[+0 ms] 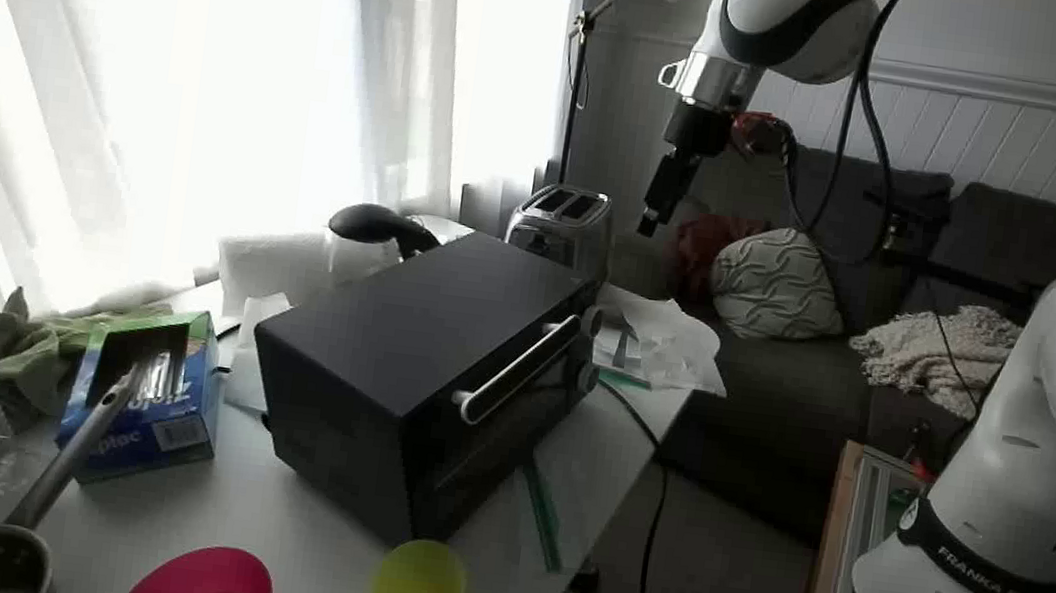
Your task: Stack the bowls together and put the yellow cup in the top bowl then place the bowls and cup on top of the toaster oven
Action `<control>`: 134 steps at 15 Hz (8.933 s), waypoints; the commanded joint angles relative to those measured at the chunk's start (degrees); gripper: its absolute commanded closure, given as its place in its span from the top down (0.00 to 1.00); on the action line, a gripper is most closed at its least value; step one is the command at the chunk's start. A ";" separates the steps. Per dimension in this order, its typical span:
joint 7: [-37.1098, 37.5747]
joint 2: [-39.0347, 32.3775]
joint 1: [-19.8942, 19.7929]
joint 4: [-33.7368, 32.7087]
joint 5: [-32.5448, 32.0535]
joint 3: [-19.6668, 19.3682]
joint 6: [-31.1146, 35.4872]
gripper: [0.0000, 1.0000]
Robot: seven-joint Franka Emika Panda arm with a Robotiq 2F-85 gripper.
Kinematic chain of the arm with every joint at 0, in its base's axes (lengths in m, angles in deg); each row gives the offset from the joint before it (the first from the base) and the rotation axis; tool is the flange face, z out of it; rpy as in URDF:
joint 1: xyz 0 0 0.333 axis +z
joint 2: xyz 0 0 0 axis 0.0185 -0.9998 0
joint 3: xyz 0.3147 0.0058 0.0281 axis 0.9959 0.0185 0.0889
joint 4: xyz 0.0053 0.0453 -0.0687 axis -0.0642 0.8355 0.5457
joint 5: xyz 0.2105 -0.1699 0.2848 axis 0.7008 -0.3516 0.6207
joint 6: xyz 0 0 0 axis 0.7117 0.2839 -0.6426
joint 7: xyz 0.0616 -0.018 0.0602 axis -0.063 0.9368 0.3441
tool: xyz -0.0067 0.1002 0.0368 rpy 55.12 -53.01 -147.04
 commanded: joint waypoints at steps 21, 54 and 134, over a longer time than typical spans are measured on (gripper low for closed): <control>-18.51 11.98 23.14 3.59 15.74 16.96 -8.95 1.00; -24.99 -4.73 45.58 4.68 39.33 34.81 29.88 1.00; 28.55 -49.06 40.08 -31.23 -30.40 27.85 26.12 0.02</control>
